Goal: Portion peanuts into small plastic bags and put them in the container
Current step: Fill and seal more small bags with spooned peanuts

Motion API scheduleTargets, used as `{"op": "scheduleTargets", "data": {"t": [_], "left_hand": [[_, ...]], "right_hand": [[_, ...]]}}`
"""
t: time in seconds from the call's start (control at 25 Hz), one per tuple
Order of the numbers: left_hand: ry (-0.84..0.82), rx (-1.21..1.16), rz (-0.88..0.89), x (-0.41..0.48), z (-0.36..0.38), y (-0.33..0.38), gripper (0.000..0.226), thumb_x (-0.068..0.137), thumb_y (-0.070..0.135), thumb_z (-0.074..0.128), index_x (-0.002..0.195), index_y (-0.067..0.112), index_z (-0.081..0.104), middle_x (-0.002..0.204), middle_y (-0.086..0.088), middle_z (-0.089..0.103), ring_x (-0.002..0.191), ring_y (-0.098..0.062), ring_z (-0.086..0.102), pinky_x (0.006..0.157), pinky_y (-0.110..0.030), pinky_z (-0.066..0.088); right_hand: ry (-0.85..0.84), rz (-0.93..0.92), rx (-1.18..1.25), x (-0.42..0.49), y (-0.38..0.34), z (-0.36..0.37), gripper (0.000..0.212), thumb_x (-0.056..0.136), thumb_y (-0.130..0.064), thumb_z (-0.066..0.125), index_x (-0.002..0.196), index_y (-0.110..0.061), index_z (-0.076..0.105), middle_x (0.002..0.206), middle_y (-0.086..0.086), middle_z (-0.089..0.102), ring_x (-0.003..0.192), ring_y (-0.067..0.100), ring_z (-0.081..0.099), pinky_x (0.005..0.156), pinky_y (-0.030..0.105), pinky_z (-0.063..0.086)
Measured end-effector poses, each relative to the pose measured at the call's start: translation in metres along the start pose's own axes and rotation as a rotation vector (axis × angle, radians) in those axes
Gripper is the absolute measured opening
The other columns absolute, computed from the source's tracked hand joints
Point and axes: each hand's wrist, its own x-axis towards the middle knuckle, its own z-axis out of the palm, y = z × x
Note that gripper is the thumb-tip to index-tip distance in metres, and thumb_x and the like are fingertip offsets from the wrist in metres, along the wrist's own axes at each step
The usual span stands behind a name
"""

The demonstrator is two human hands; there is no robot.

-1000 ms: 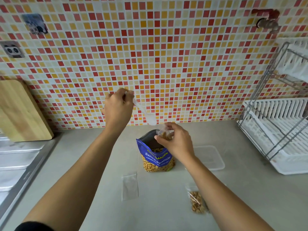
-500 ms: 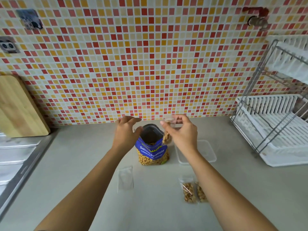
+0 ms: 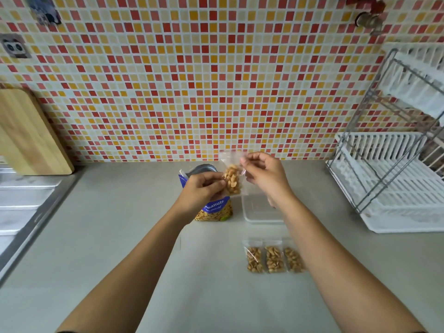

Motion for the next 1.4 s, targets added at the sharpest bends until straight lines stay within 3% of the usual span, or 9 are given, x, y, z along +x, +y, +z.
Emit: {"op": "scheduleTargets", "data": {"t": [0.2,0.28,0.48,0.6,0.76,0.96,1.16,1.32,1.4], "left_hand": [[0.067,0.064,-0.018,-0.013,0.021,-0.011,0.017,0.086,0.016,0.065,0.1,0.008,0.067,0.084,-0.009,0.064,0.07,-0.012,0.058,0.063,-0.017,0.049],[0.074,0.035,-0.07,-0.018,0.028,-0.027,0.009,0.086,0.012,0.064,0.093,0.007,0.065,0.083,-0.012,0.06,0.075,-0.018,0.054,0.069,-0.023,0.046],[0.072,0.048,-0.273,-0.028,0.036,-0.078,0.007,0.087,0.008,0.063,0.083,0.014,0.064,0.078,-0.005,0.06,0.072,-0.015,0.054,0.067,-0.021,0.048],[0.138,0.079,-0.412,-0.034,0.04,-0.111,0.011,0.083,0.012,0.069,0.073,0.013,0.065,0.07,-0.004,0.058,0.064,-0.015,0.052,0.066,-0.025,0.053],[0.239,0.329,-0.475,-0.041,0.049,-0.149,0.012,0.079,0.014,0.074,0.072,0.008,0.066,0.067,-0.009,0.06,0.056,-0.019,0.057,0.069,-0.036,0.059],[0.228,0.618,-0.503,-0.042,0.058,-0.17,0.018,0.08,0.024,0.069,0.085,0.007,0.069,0.087,-0.013,0.071,0.086,-0.03,0.066,0.071,-0.028,0.051],[0.288,0.767,-0.454,-0.045,0.038,-0.162,0.032,0.086,0.036,0.061,0.097,0.006,0.067,0.096,-0.011,0.068,0.092,-0.03,0.062,0.072,-0.027,0.043],[0.446,0.71,-0.396,-0.041,-0.009,-0.157,0.021,0.087,0.021,0.058,0.089,0.002,0.068,0.086,-0.017,0.07,0.085,-0.035,0.064,0.072,-0.034,0.052],[0.502,0.733,-0.402,-0.039,-0.031,-0.158,0.018,0.086,0.016,0.055,0.088,0.002,0.067,0.087,-0.018,0.07,0.085,-0.036,0.063,0.072,-0.035,0.05]], "right_hand": [[-0.06,0.027,-0.074,-0.005,0.014,-0.018,0.007,0.083,-0.021,0.069,0.08,-0.025,0.064,0.082,-0.002,0.068,0.077,0.012,0.064,0.066,0.024,0.051],[-0.09,0.077,-0.115,-0.009,0.03,-0.024,0.007,0.082,-0.019,0.07,0.083,-0.023,0.065,0.083,-0.002,0.068,0.075,0.01,0.064,0.064,0.019,0.047],[-0.128,0.178,-0.336,-0.019,0.086,-0.029,0.014,0.08,-0.024,0.072,0.09,-0.016,0.069,0.089,0.002,0.071,0.087,0.017,0.066,0.084,0.032,0.053],[-0.131,0.169,-0.552,-0.025,0.122,-0.026,0.01,0.08,-0.03,0.071,0.084,-0.021,0.068,0.085,0.0,0.07,0.083,0.018,0.065,0.082,0.032,0.052],[-0.141,0.179,-0.877,-0.037,0.162,-0.016,0.012,0.082,-0.035,0.064,0.086,-0.025,0.069,0.094,-0.004,0.072,0.089,0.021,0.066,0.073,0.028,0.049],[-0.196,0.155,-1.072,-0.039,0.189,-0.006,0.016,0.084,-0.035,0.061,0.092,-0.024,0.07,0.096,-0.004,0.072,0.092,0.021,0.066,0.066,0.026,0.047],[-0.132,0.062,-1.117,-0.042,0.182,-0.009,0.028,0.083,-0.035,0.059,0.108,-0.023,0.065,0.107,0.0,0.069,0.1,0.027,0.062,0.073,0.03,0.048],[-0.138,-0.082,-0.947,-0.045,0.175,0.017,0.014,0.084,-0.028,0.058,0.09,-0.02,0.067,0.092,0.001,0.071,0.085,0.027,0.065,0.066,0.03,0.047],[-0.248,-0.138,-0.894,-0.051,0.181,0.042,0.017,0.084,-0.024,0.057,0.096,-0.016,0.066,0.096,0.005,0.07,0.088,0.028,0.065,0.073,0.034,0.049]]}}
